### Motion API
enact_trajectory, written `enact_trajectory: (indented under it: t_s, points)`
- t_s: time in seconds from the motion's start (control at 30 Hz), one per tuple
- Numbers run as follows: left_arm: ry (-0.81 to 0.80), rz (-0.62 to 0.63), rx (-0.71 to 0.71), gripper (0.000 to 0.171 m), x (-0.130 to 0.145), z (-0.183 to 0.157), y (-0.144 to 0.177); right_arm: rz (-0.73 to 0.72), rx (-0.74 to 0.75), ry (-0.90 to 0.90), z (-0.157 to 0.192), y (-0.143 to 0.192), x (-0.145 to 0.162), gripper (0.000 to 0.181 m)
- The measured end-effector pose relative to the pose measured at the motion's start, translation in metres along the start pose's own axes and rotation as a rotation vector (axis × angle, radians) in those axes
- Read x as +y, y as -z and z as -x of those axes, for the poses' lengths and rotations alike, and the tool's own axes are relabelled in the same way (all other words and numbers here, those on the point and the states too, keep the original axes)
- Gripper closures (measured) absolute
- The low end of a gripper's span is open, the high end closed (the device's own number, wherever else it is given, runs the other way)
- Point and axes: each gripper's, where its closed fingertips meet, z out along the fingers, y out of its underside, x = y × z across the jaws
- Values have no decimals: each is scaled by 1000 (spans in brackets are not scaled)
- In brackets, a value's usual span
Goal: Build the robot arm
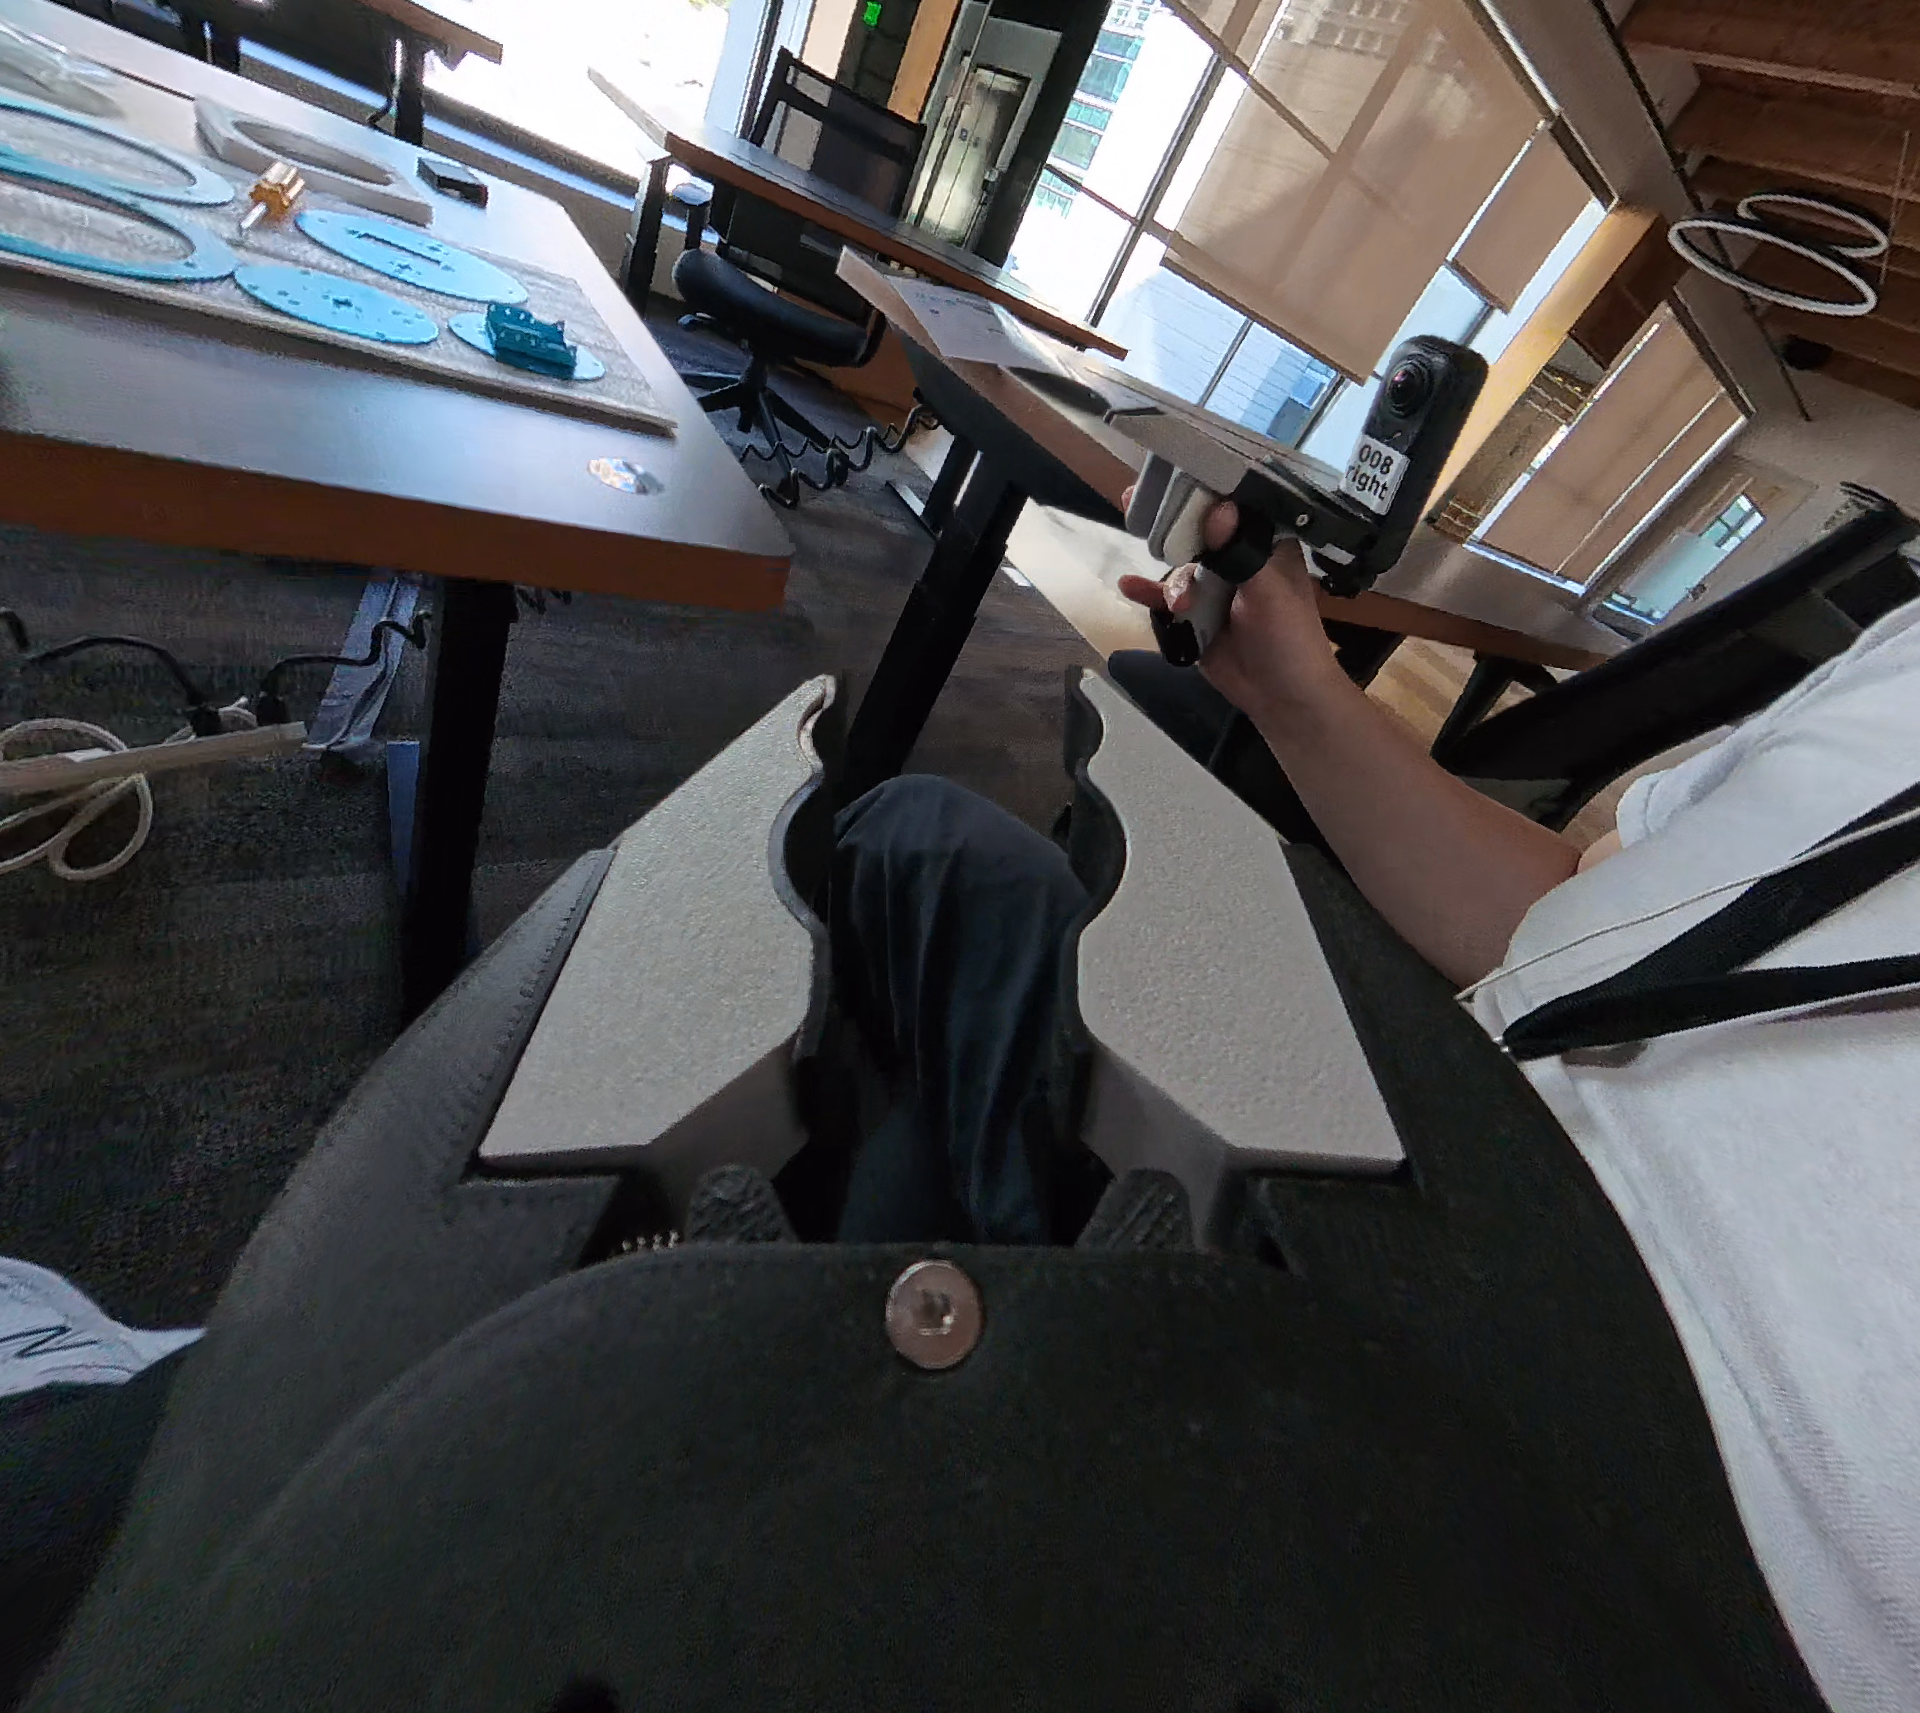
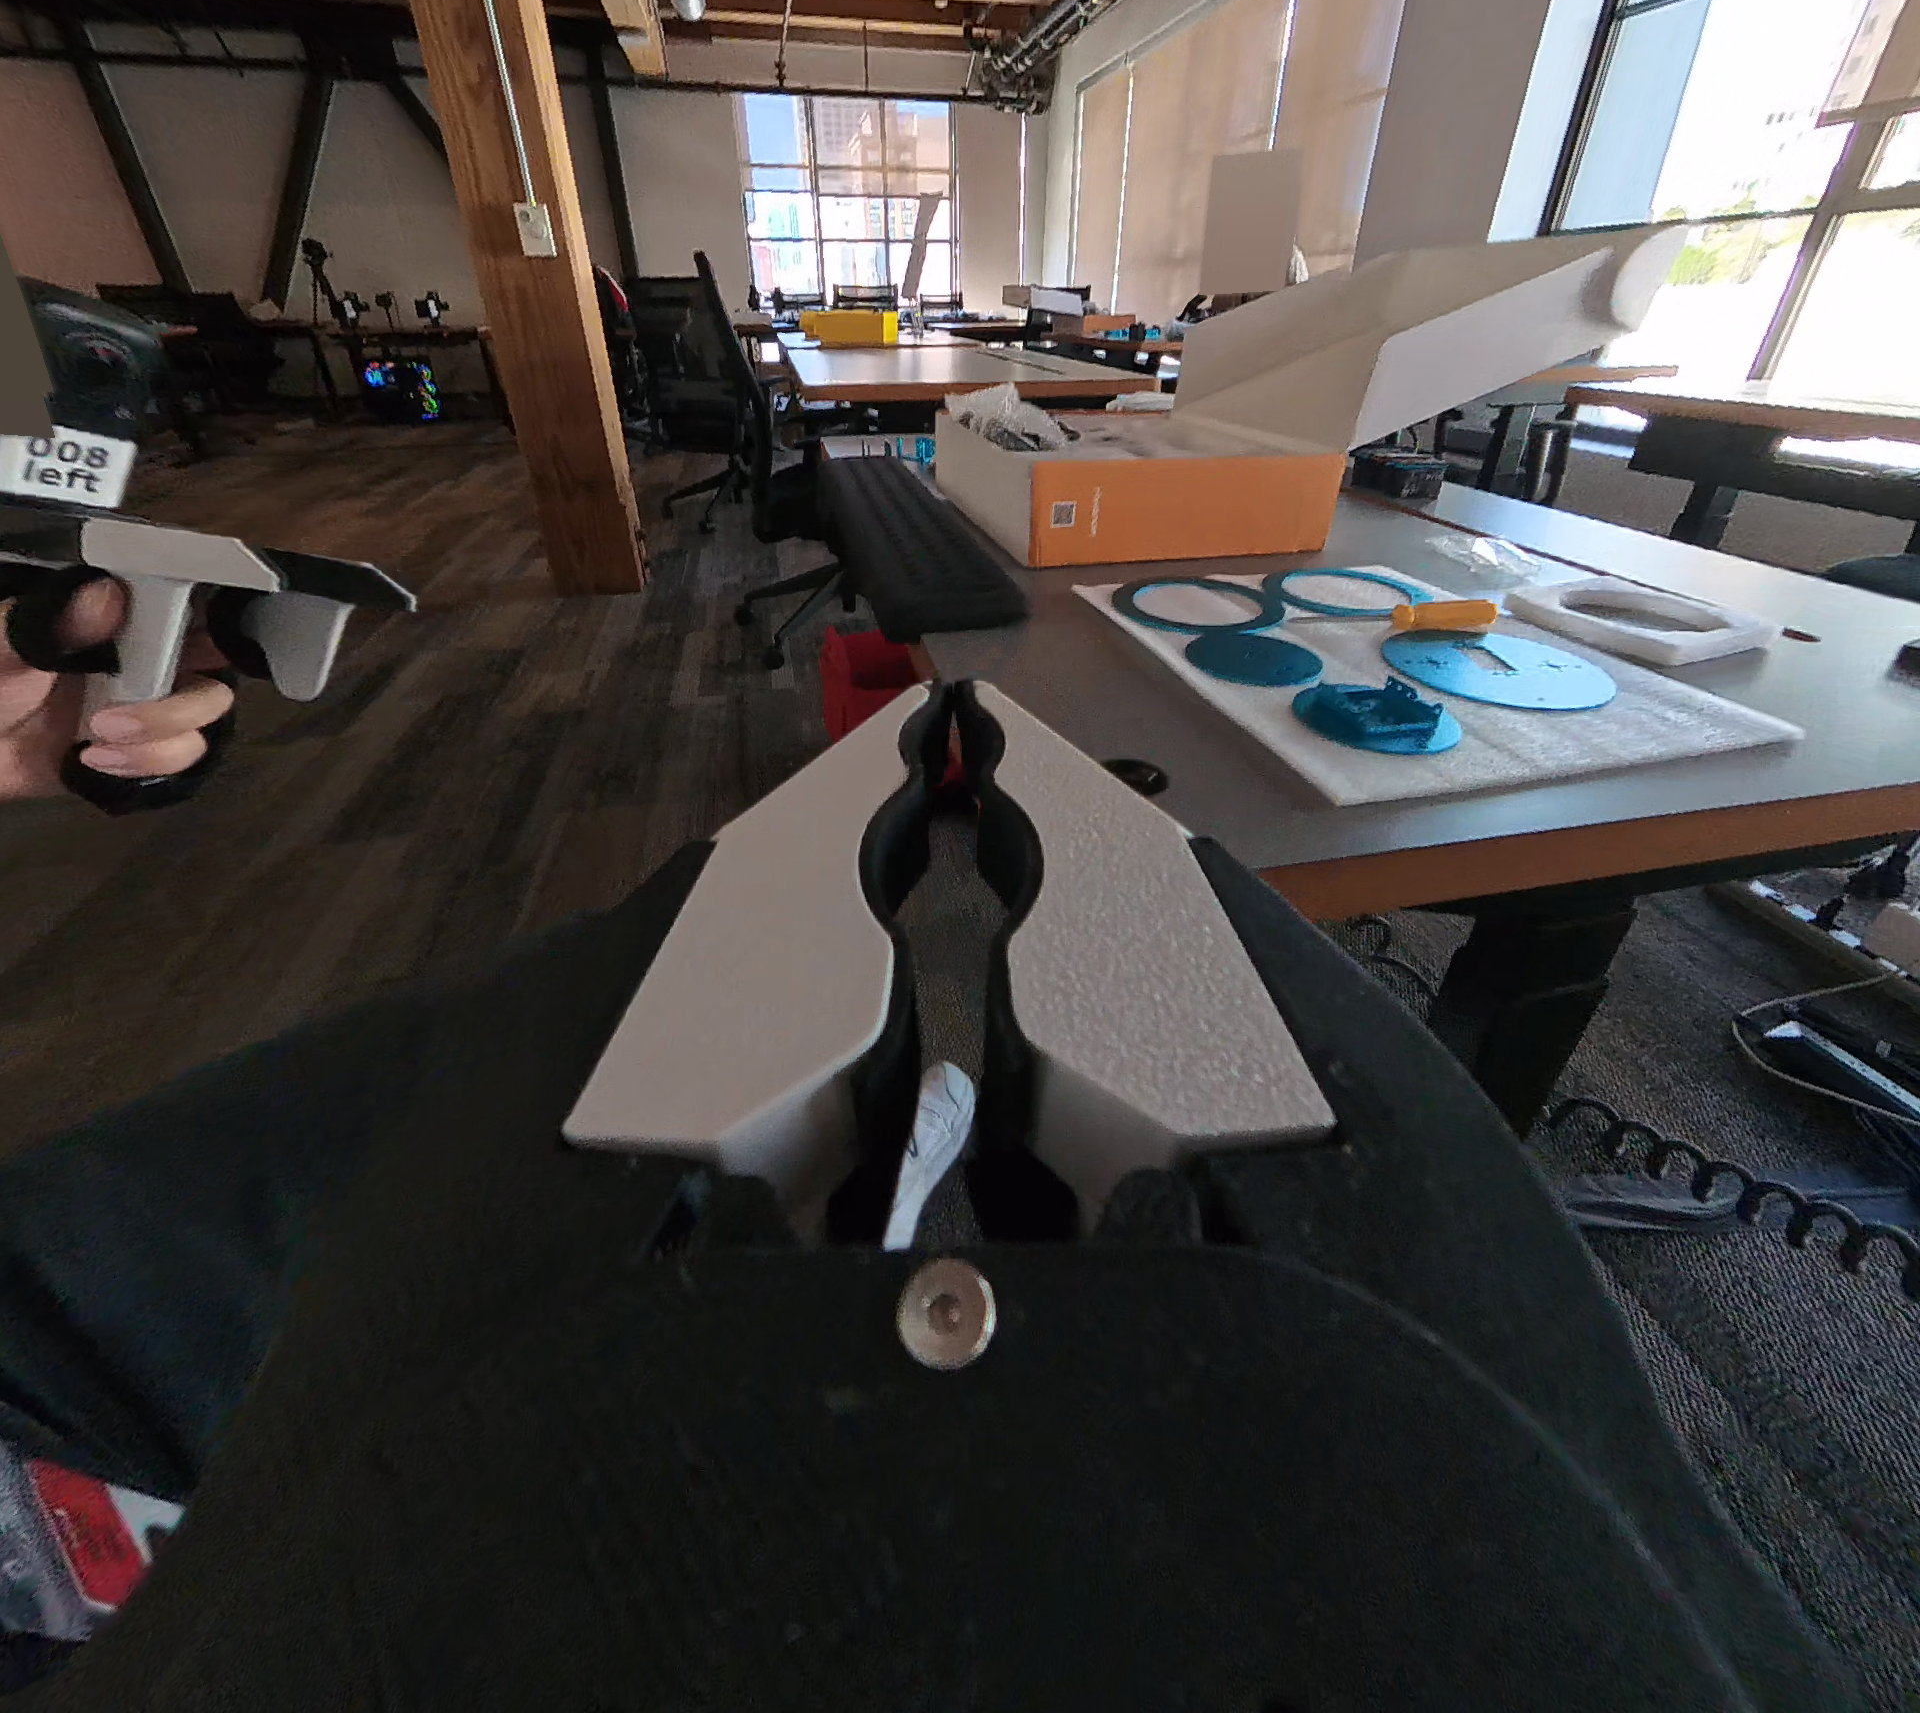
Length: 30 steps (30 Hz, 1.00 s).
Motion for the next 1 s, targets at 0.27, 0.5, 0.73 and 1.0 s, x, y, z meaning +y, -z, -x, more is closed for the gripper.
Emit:
enact_trajectory:
  t_s: [0.27,0.5,0.73,1.0]
  points:
    - [16,14,-49,131,20,0,34,71,-7,-69,29,-9,50,181]
    - [-35,60,-70,130,24,31,20,107,97,-11,10,-18,72,174]
    - [-82,111,-111,130,4,93,-34,168,237,52,-54,-36,75,172]
    - [-155,189,-152,141,-54,177,-135,145,249,13,-122,-76,69,172]
